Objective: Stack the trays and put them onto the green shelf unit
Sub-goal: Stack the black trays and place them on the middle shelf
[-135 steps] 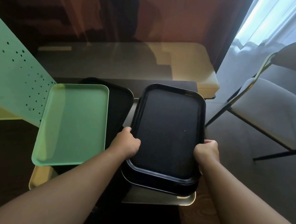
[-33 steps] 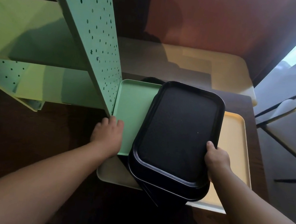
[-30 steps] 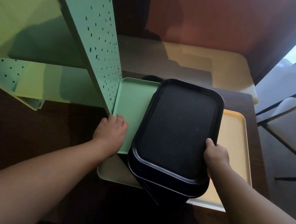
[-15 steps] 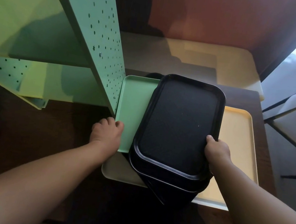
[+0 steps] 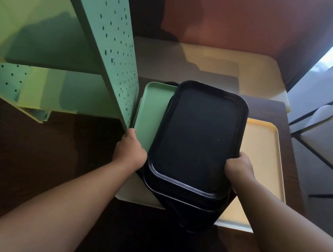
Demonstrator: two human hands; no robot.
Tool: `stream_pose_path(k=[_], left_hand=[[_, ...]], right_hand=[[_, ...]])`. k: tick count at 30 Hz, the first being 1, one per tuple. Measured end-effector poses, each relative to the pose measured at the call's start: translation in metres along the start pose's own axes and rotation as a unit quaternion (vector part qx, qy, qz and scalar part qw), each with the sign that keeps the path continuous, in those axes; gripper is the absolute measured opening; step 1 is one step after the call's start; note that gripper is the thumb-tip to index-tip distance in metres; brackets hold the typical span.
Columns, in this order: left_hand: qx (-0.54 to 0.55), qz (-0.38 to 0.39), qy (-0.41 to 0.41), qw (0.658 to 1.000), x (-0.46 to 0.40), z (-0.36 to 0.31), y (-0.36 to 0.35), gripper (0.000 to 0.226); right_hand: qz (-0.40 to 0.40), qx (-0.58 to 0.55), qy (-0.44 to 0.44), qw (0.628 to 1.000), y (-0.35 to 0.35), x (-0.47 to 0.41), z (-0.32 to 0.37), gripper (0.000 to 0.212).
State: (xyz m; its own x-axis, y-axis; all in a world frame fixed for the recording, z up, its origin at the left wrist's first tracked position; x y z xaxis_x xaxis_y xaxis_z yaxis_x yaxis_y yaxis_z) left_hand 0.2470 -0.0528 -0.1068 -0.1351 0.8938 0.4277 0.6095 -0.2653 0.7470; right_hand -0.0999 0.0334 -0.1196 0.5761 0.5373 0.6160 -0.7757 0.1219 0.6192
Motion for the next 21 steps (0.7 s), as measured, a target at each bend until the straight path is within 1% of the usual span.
stream_pose_path(k=[2, 4, 9, 11, 14, 15, 18, 21], left_hand=[[0.033, -0.002, 0.023, 0.999, -0.004, 0.001, -0.002, 0.074], [0.044, 0.002, 0.034, 0.998, -0.007, 0.0, -0.006, 0.076], [0.049, 0.0, 0.039, 0.998, -0.017, -0.001, -0.007, 0.072], [0.073, -0.007, 0.064, 0.995, -0.021, 0.001, -0.004, 0.062], [0.089, 0.012, 0.085, 0.992, -0.021, -0.003, -0.005, 0.033], [0.092, 0.019, 0.085, 0.992, -0.022, -0.005, -0.006, 0.027], [0.107, 0.012, 0.078, 0.991, -0.019, -0.018, -0.005, 0.025], [0.084, -0.039, 0.033, 0.995, -0.012, -0.046, 0.01, 0.026]], right_hand=[[0.004, -0.009, 0.007, 1.0, 0.003, -0.002, 0.0, 0.043], [0.007, -0.034, 0.006, 0.999, 0.005, -0.001, -0.002, 0.042], [-0.011, -0.158, -0.012, 0.987, 0.02, -0.003, -0.022, 0.04], [-0.029, -0.177, -0.007, 0.984, 0.033, -0.004, -0.03, 0.039], [-0.059, -0.193, -0.017, 0.979, 0.049, -0.003, -0.042, 0.035], [-0.063, -0.199, -0.023, 0.978, 0.051, -0.005, -0.046, 0.034], [-0.069, -0.212, -0.034, 0.974, 0.056, -0.008, -0.053, 0.032], [-0.076, -0.211, -0.033, 0.974, 0.065, -0.003, -0.05, 0.033]])
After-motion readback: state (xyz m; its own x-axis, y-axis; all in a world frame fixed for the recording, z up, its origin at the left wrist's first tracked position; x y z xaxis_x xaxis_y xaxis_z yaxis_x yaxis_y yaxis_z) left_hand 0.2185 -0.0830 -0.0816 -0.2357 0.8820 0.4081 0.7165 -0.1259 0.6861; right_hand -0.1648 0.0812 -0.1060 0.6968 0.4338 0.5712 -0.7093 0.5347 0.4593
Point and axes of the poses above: each hand's wrist, its own x-axis away from the middle knuckle, its own y-axis out of the back of the hand, z = x × y, the point moved 9 cm from there along -x, towards the middle knuckle, and after that the axes turned 5 degrees about x, right-handed, at the moved point
